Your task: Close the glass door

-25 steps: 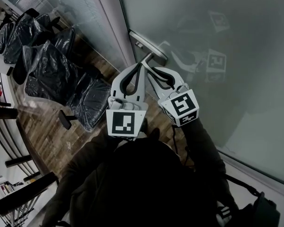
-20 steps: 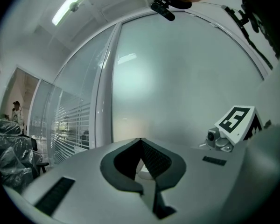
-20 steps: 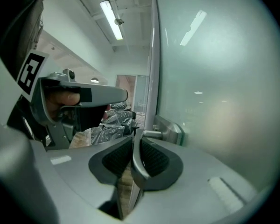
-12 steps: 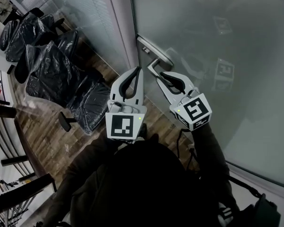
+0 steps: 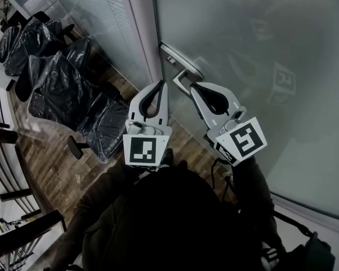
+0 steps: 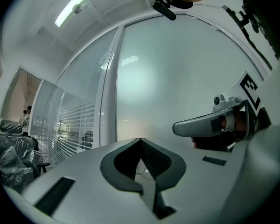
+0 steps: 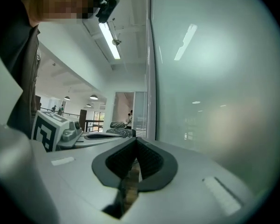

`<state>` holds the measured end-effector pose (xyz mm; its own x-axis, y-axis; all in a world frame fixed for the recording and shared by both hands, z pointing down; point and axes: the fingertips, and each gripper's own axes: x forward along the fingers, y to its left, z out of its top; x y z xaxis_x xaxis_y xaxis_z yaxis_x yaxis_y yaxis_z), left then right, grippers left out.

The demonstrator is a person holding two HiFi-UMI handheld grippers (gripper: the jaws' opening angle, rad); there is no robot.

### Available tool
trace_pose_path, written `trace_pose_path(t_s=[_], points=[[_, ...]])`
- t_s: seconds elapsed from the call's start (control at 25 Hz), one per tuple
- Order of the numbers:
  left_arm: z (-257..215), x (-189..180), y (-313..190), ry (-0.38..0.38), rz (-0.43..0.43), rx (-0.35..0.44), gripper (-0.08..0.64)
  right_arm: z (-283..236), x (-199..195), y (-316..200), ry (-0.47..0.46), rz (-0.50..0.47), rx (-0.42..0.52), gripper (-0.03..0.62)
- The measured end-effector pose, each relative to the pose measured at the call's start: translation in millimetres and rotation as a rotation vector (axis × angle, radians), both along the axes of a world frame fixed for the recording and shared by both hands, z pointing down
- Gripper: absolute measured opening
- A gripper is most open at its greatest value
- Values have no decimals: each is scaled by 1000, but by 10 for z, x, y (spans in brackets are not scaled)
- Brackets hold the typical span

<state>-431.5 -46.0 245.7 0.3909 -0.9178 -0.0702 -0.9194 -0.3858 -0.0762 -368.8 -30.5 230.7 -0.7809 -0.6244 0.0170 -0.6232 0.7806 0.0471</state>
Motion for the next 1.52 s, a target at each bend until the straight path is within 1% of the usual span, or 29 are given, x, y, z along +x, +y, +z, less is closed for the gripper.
trace_pose_path(t_s=[0.16, 0.4, 0.6, 0.76, 1.16, 1.52], points=[[-6, 61, 23, -7, 10, 0, -3, 45, -15, 119, -56, 19, -37, 2], [9, 104, 60, -20, 14, -3, -3, 187, -46, 218, -71, 39, -66, 2], [25, 124, 67, -21, 15, -5, -3, 128, 26, 191, -97, 62, -56, 2], [28, 128, 75, -28, 17, -3, -3, 97, 46, 201, -100, 70, -49, 2], [32, 105, 101, -19, 14, -18, -3, 59, -5, 243, -88, 55, -40, 0], [5, 61, 121, -26, 13, -2, -3, 3, -46, 272, -106, 50, -32, 0]])
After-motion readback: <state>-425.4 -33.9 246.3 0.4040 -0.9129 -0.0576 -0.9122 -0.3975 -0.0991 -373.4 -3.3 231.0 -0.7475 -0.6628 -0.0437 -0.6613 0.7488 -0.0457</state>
